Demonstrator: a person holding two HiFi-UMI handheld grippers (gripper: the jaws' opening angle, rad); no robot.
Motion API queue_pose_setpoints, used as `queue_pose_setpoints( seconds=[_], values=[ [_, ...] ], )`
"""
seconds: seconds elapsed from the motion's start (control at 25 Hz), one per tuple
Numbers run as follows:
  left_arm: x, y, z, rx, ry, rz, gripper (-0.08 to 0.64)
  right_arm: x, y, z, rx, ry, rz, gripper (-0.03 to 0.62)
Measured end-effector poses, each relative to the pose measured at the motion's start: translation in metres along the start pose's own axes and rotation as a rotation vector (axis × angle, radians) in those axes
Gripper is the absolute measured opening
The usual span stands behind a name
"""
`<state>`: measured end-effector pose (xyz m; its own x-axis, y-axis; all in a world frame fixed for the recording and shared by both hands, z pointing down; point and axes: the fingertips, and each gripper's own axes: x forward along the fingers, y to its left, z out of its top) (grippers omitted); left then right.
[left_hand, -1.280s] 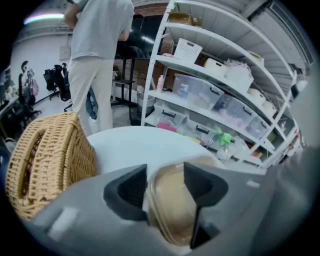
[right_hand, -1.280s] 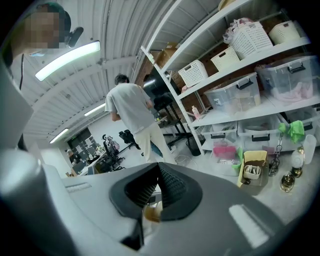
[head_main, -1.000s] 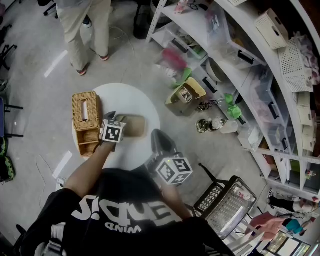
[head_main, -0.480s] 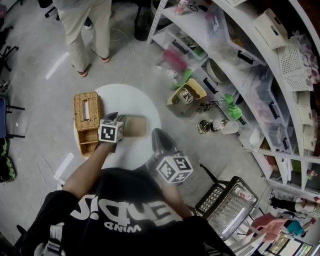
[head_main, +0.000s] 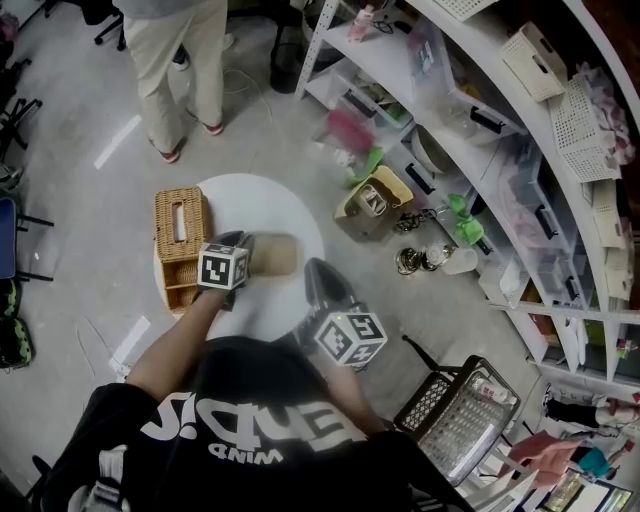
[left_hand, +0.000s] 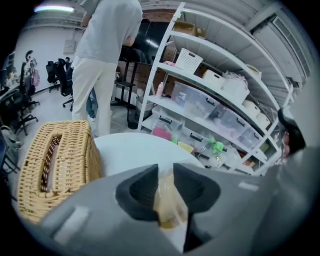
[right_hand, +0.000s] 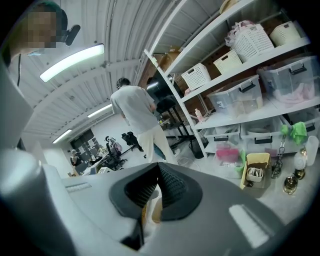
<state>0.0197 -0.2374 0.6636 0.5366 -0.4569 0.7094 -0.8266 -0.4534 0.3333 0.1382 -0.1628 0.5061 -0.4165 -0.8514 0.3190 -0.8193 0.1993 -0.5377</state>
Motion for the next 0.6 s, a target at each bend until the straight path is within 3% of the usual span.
queue_pose_setpoints(
  seconds=[0.6],
  values=[
    [-0.046,-0.034,0.009,0.028,-0.051,-0.086,0.049,-0.032,0.025,-0.005,-0.036,-0.032,-0.003,0.000]
  ],
)
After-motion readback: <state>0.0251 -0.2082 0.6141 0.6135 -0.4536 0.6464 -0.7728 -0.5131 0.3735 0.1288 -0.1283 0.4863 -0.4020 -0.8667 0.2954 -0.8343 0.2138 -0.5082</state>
